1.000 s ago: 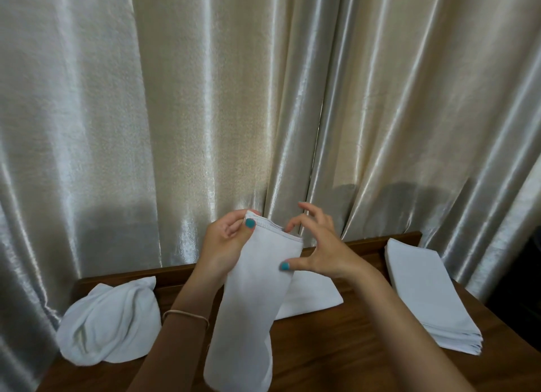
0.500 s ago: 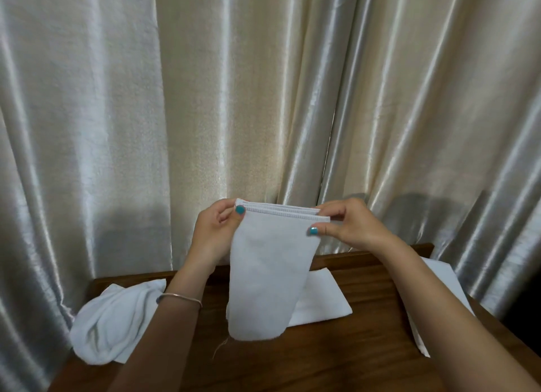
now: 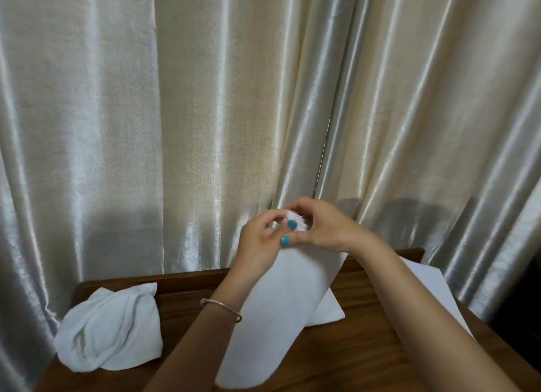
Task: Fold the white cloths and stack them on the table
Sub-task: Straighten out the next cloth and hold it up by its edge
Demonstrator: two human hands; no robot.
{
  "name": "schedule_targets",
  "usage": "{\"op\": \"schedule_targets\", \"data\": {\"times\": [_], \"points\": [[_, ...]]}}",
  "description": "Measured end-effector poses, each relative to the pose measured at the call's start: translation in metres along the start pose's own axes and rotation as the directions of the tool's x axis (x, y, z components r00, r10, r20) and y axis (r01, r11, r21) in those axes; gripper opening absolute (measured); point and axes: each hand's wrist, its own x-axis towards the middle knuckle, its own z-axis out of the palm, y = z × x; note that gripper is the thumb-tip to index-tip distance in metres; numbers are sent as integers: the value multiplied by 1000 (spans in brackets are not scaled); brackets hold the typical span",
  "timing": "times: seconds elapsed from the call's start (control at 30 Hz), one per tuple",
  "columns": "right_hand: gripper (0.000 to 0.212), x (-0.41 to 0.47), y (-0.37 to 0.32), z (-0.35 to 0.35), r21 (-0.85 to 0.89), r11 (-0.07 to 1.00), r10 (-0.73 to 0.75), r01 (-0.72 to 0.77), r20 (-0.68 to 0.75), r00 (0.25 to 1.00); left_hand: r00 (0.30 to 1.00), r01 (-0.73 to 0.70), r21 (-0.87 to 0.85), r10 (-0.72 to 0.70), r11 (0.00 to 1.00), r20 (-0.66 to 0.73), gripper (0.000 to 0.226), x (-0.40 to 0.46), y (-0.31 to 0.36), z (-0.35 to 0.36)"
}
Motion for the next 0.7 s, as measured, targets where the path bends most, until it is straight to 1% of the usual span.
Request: {"op": "schedule_targets", "data": {"times": [0.03, 0.1, 0.17, 0.2, 0.27, 0.37, 0.4, 0.43, 0.5, 0.53, 0.63, 0.7], "points": [[47, 1, -2, 2, 26, 1000, -5, 5, -6, 1000, 1000, 16, -3, -16, 1000, 20, 8, -1, 0, 2], [45, 3, -4, 1, 30, 999, -13, 12, 4, 1000, 999, 2, -29, -1, 1000, 36, 10, -4, 0, 1], [47, 6, -7, -4, -59, 998, -19, 20, 11, 1000, 1000, 7, -123, -3, 992, 31, 10, -8, 0, -2], [47, 7, -10, -7, -108, 994, -23, 22, -13, 1000, 999, 29, -196, -26, 980, 22, 12, -10, 0, -4], [40, 9, -18, -12, -115, 992, -64, 57, -62, 996, 998, 46, -310, -34, 949, 45, 19, -14, -3, -9], [30, 8, -28, -16, -75, 988, -141, 133, -120, 983, 986, -26, -380, 86, 925, 143, 42, -18, -8, -15], [30, 7, -31, -17, -57, 988, -148, 141, -146, 978, 978, -58, -350, 124, 935, 170, 51, -19, -9, -16], [30, 5, -32, -20, -33, 989, -147, 143, -178, 973, 970, -89, -286, 148, 954, 191, 56, -21, -10, -16], [33, 2, -33, -28, 19, 989, -137, 147, -248, 959, 963, -129, -158, 161, 979, 214, 59, -26, -14, -17], [35, -1, -33, -34, 40, 988, -135, 152, -277, 951, 963, -135, -130, 161, 982, 215, 58, -29, -18, -17], [39, -7, -31, -50, 83, 982, -136, 172, -329, 934, 971, -97, -69, 110, 993, 212, 56, -36, -25, -19], [34, -10, -27, -57, 121, 979, -111, 164, -359, 927, 965, -47, 20, 41, 999, 258, 51, -37, -27, -22]]}}
